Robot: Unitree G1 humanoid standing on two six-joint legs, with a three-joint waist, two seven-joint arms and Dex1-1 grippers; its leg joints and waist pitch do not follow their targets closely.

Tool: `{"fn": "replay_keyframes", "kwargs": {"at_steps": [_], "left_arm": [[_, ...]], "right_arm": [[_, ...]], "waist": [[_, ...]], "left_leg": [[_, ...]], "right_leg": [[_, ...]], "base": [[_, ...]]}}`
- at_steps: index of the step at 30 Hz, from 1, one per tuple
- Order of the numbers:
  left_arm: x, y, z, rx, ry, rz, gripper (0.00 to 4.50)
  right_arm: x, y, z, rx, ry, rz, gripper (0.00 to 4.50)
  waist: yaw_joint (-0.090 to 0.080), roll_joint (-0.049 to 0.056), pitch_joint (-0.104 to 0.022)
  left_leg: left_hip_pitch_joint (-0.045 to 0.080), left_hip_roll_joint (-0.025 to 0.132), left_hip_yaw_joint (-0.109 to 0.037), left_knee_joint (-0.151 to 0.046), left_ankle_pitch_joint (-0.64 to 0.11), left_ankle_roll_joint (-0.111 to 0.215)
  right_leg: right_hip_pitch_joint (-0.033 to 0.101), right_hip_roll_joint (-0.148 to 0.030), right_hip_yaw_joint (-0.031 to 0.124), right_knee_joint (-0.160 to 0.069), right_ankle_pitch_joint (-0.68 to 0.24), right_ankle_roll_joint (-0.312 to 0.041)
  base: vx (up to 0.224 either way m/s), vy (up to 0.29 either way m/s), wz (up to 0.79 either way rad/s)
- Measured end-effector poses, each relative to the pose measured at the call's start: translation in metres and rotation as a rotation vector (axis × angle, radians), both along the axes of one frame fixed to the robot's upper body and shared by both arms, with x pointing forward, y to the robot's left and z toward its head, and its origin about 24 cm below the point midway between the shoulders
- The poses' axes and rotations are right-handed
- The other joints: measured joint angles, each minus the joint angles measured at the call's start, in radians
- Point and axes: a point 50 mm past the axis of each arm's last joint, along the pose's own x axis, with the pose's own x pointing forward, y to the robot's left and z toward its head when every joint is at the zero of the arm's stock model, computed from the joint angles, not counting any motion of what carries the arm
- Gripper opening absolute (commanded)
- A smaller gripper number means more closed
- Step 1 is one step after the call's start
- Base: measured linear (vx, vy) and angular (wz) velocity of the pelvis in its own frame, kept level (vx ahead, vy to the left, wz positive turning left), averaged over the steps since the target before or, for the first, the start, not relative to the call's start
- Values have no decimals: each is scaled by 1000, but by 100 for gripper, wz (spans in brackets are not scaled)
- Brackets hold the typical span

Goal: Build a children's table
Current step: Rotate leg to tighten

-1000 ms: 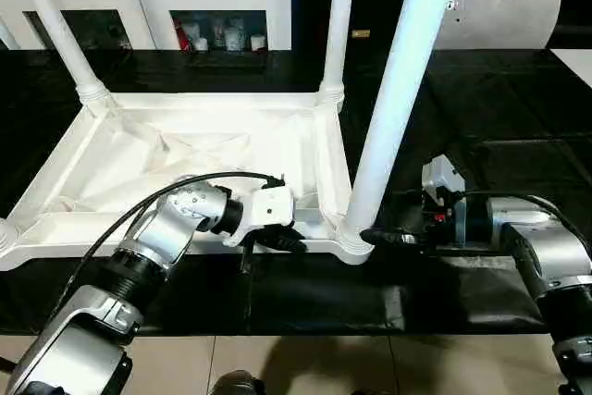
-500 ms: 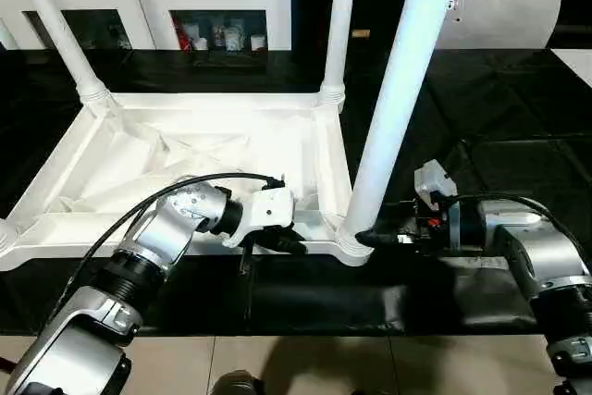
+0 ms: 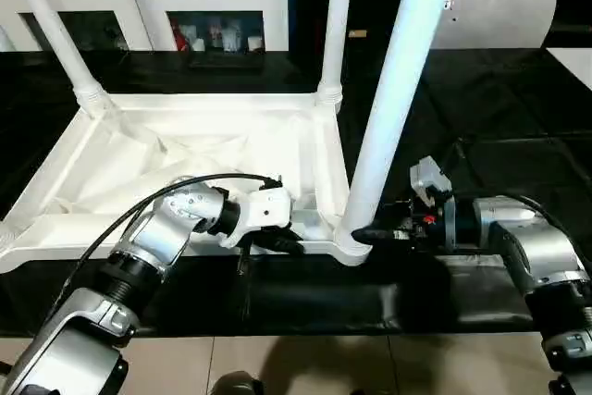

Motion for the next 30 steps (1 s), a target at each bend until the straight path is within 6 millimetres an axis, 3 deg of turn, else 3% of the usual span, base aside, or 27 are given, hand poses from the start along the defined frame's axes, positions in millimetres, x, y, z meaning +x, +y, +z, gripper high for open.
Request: {"fn": "replay_keyframes", "kwargs": {"at_steps": [3, 9, 20, 30], "left_arm": [[-1, -1, 0, -2, 4, -7, 0], [-1, -2, 0, -2, 3, -9, 0], [-1, -1, 0, -1, 3, -8, 0], [-1, -1, -1, -22, 28, 19, 0]], "right_arm": [[0, 4, 0, 5, -28, 12, 305], [2, 5, 2, -10, -68, 9, 305], [0, 6, 2, -5, -69, 32, 207], [0, 10, 1, -10, -84, 11, 195]], "waist": [[3, 0, 0], [3, 0, 0], [2, 0, 0], [-1, -1, 0]], "left_leg": [[0, 0, 0, 0, 0, 0], [0, 0, 0, 0, 0, 0], [0, 0, 0, 0, 0, 0], [1, 0, 1, 0, 0, 0]], "right_leg": [[0, 0, 0, 0, 0, 0], [0, 0, 0, 0, 0, 0], [0, 0, 1, 0, 0, 0], [0, 0, 1, 1, 0, 0]], "base": [[0, 0, 0], [0, 0, 0], [0, 0, 0], [0, 0, 0]]}}
